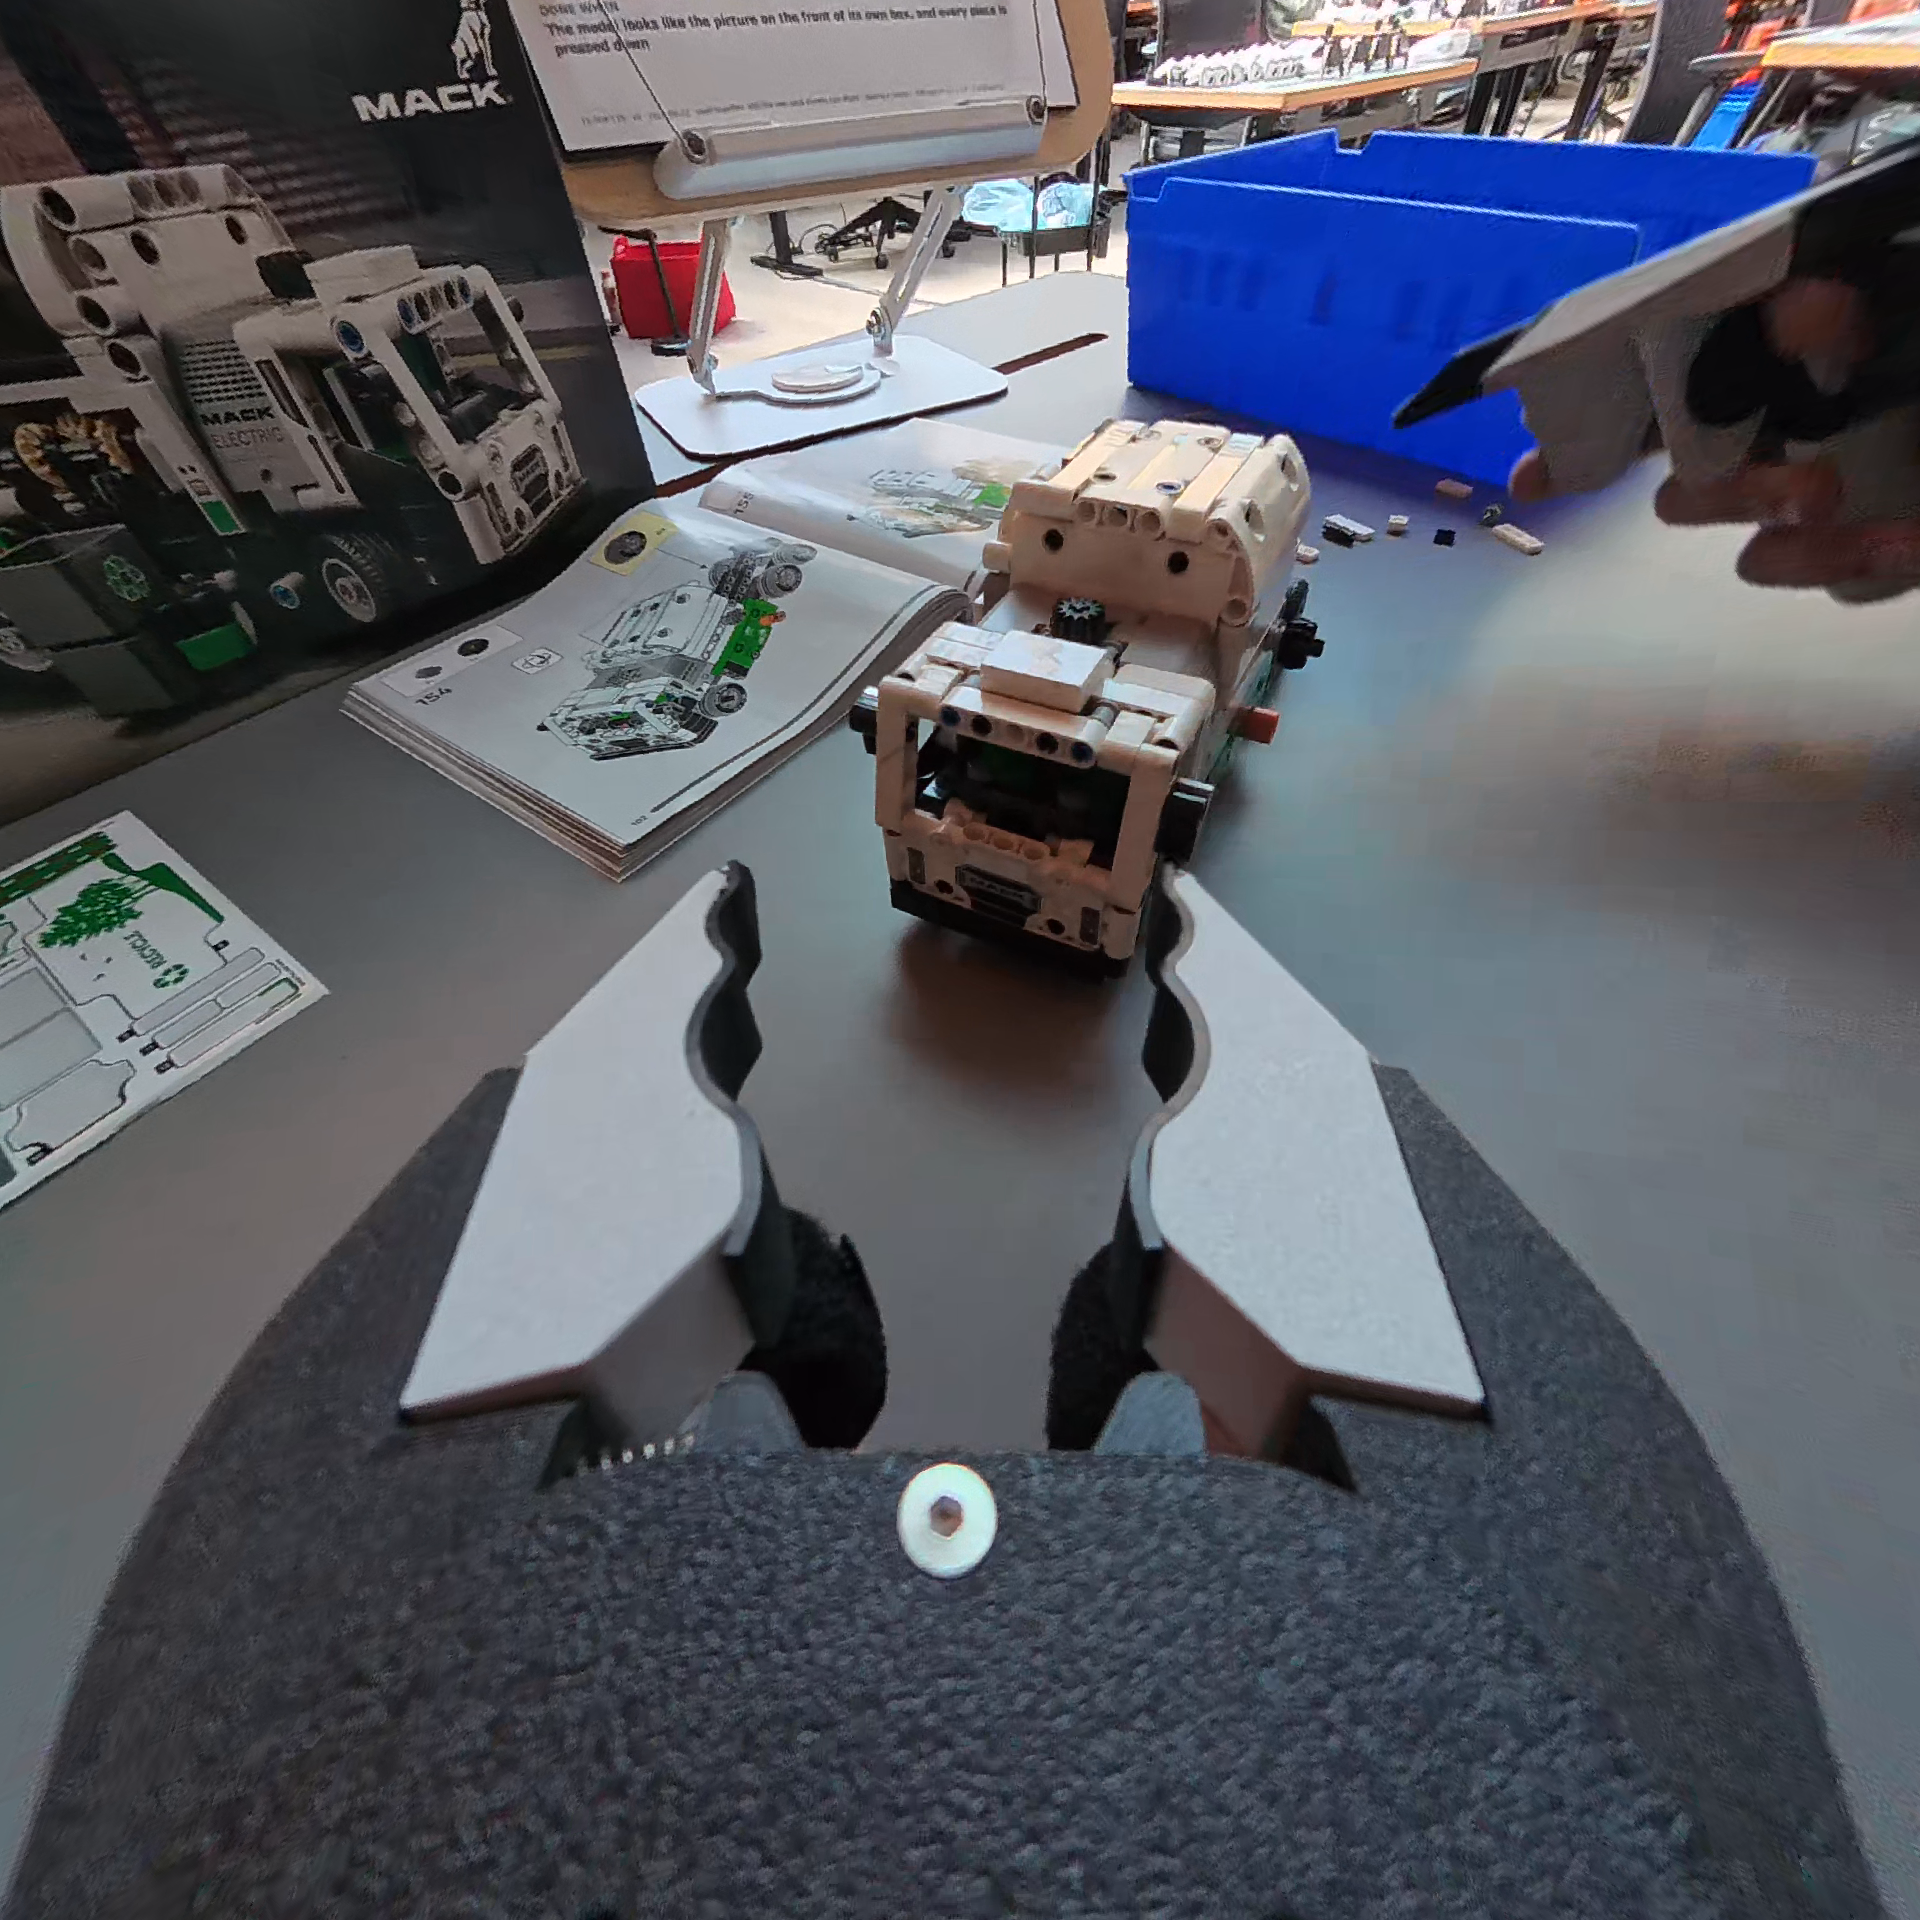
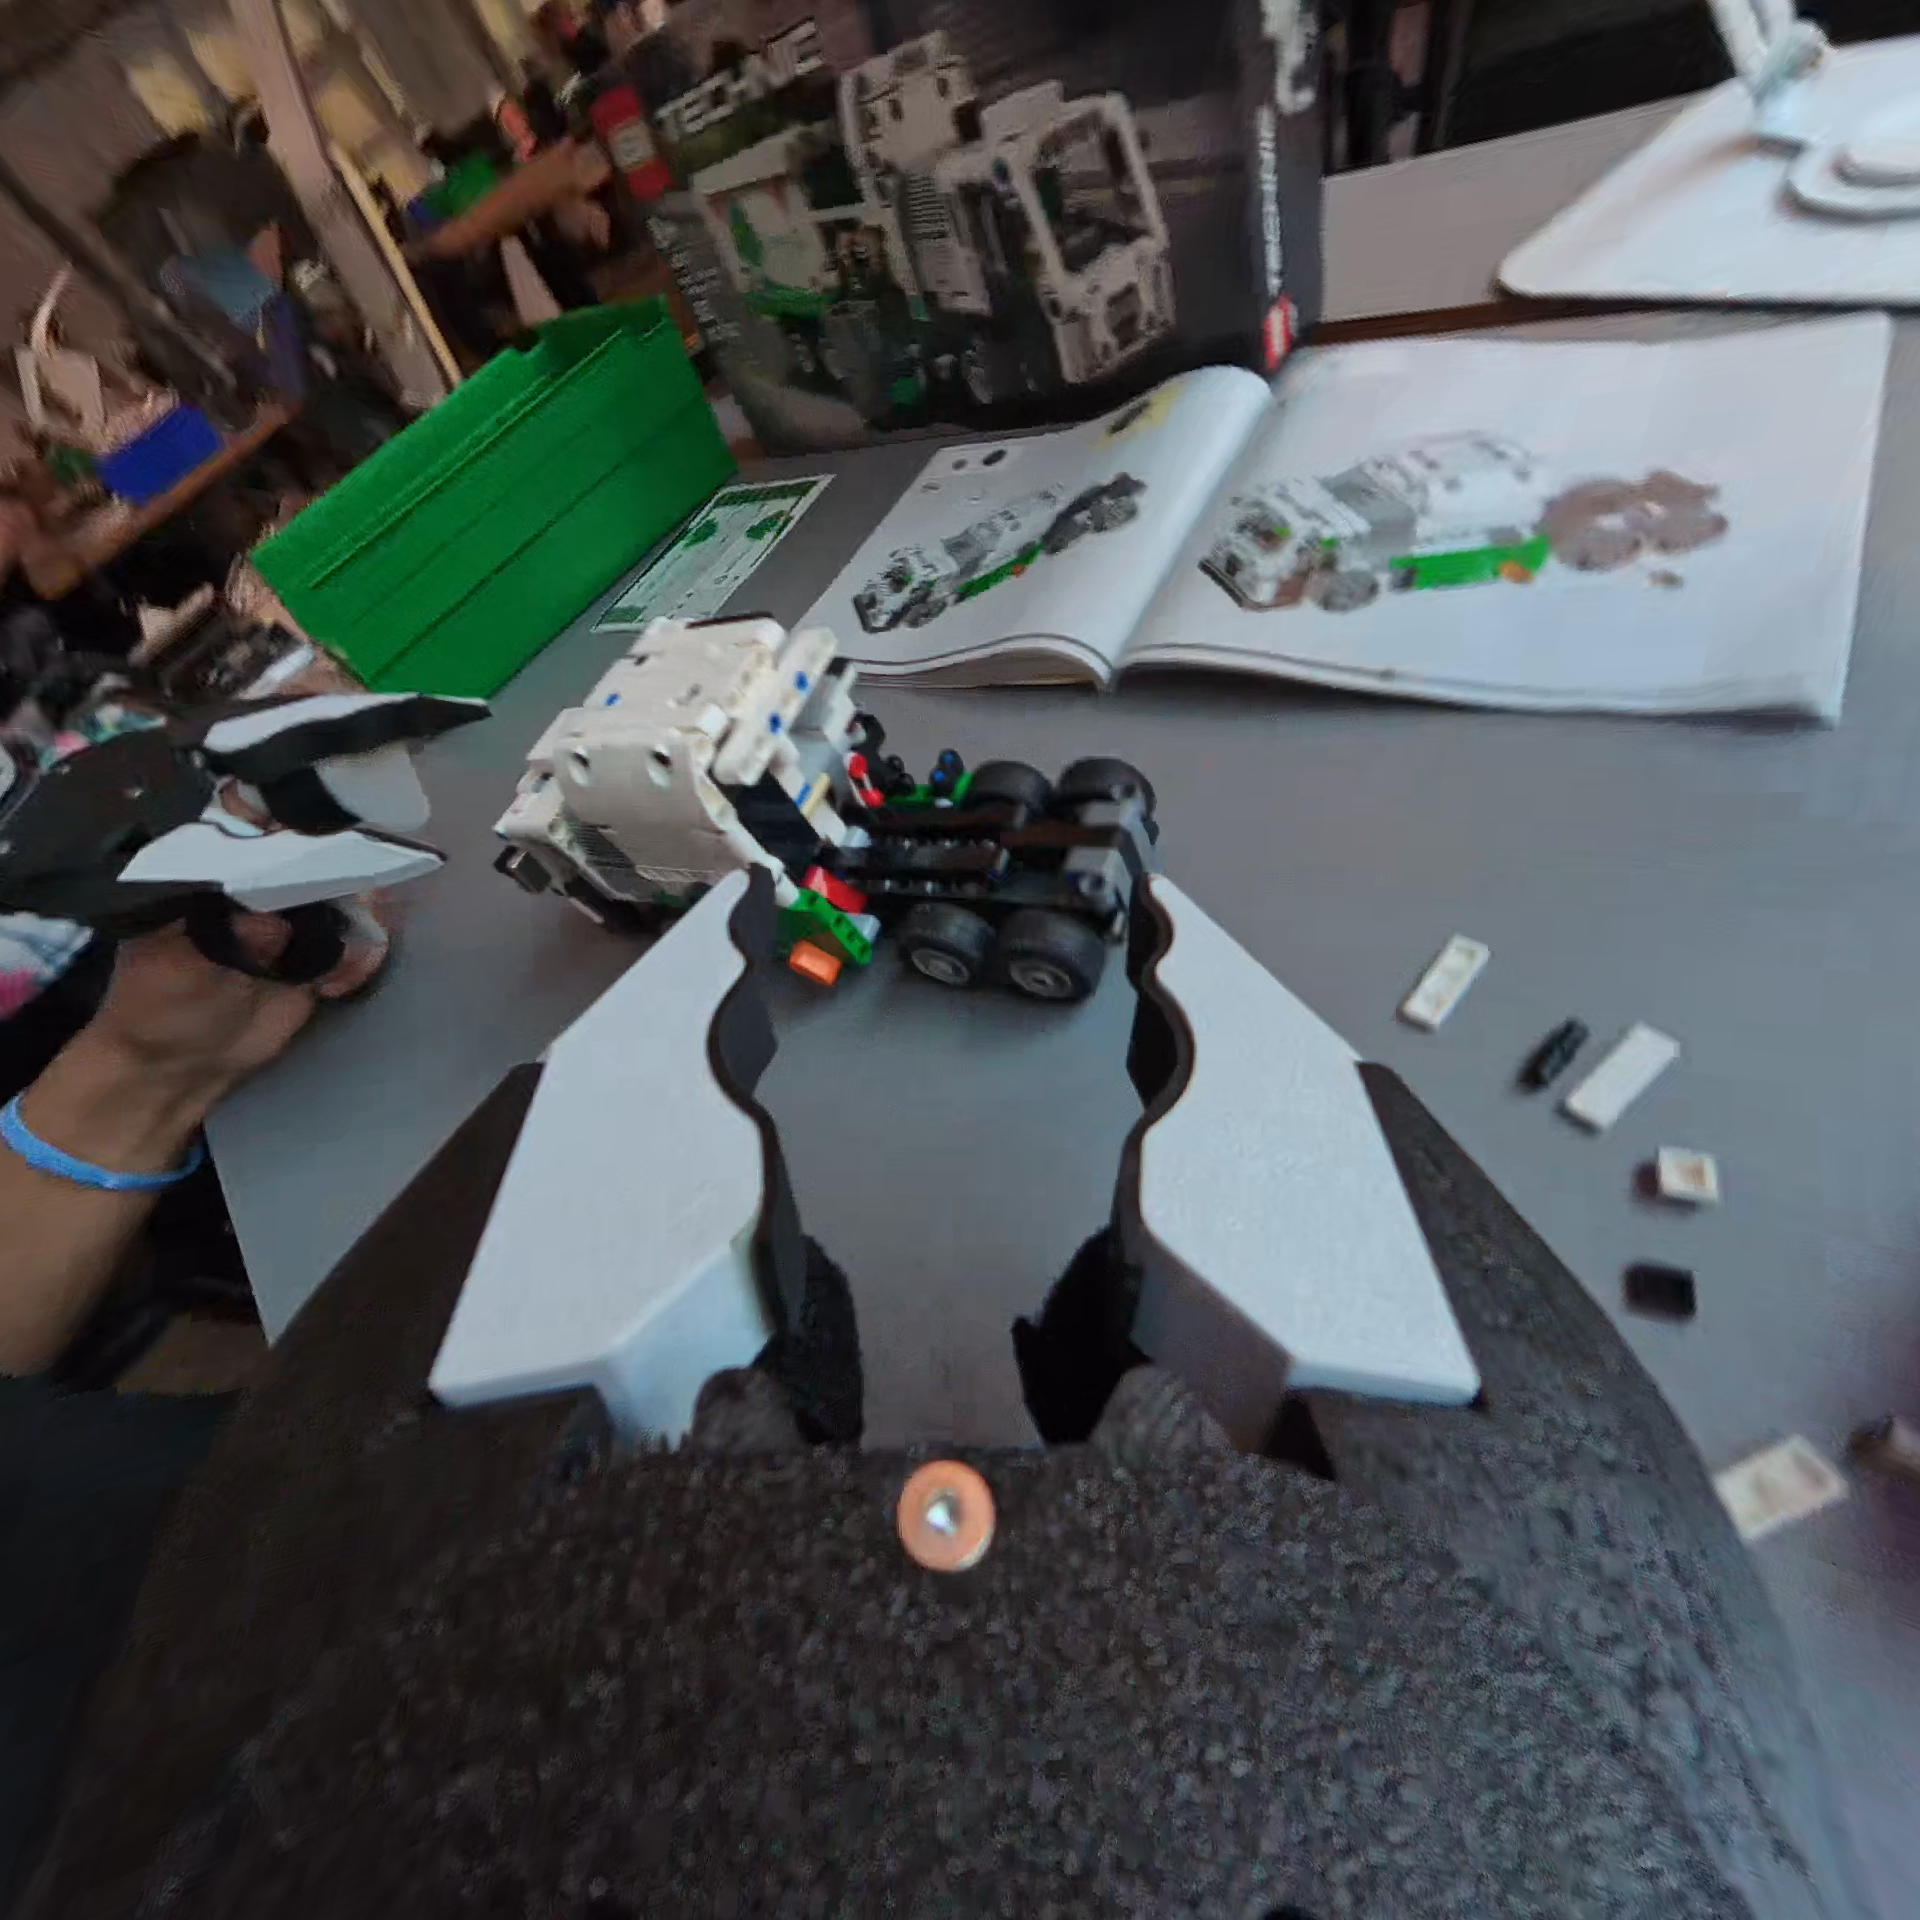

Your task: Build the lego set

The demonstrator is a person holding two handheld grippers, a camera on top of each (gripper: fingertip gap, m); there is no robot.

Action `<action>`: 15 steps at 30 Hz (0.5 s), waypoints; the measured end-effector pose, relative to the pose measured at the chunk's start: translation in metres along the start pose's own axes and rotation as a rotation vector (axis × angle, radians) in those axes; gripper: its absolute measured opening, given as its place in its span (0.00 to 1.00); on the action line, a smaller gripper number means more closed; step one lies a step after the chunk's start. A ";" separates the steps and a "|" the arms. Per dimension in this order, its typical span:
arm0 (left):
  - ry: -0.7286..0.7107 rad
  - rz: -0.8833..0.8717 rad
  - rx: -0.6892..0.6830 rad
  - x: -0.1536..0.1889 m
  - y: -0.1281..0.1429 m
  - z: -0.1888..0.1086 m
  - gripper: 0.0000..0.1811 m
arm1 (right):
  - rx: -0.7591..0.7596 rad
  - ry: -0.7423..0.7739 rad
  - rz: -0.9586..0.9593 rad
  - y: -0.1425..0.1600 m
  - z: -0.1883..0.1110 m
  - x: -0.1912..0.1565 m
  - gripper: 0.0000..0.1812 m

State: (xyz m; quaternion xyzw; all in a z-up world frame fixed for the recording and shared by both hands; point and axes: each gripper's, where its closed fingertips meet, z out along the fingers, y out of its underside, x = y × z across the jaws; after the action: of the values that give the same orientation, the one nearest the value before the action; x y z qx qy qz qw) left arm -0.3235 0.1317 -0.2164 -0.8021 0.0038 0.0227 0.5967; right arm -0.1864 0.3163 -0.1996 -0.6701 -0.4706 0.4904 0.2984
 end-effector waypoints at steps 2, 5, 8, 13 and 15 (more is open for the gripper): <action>-0.014 -0.013 -0.019 -0.003 0.002 0.002 0.40 | 0.036 0.064 0.063 0.018 -0.004 0.016 0.34; -0.002 -0.061 0.009 -0.006 -0.008 0.006 0.39 | -0.032 0.155 -0.012 0.038 -0.002 0.034 0.30; 0.136 -0.063 0.047 0.001 -0.068 0.020 0.29 | 0.112 0.094 -0.030 0.017 -0.008 0.024 0.27; 0.299 0.178 -0.304 0.004 -0.133 0.133 0.36 | 0.228 0.076 -0.061 0.003 -0.023 0.022 0.26; 0.337 0.297 -0.447 0.017 -0.127 0.200 0.39 | 0.219 0.079 -0.063 0.004 -0.023 0.024 0.26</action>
State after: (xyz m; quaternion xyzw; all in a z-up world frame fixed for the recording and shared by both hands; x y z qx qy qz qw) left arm -0.3089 0.3598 -0.1527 -0.8966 0.2145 -0.0232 0.3867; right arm -0.1621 0.3388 -0.2042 -0.6373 -0.4231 0.5022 0.4033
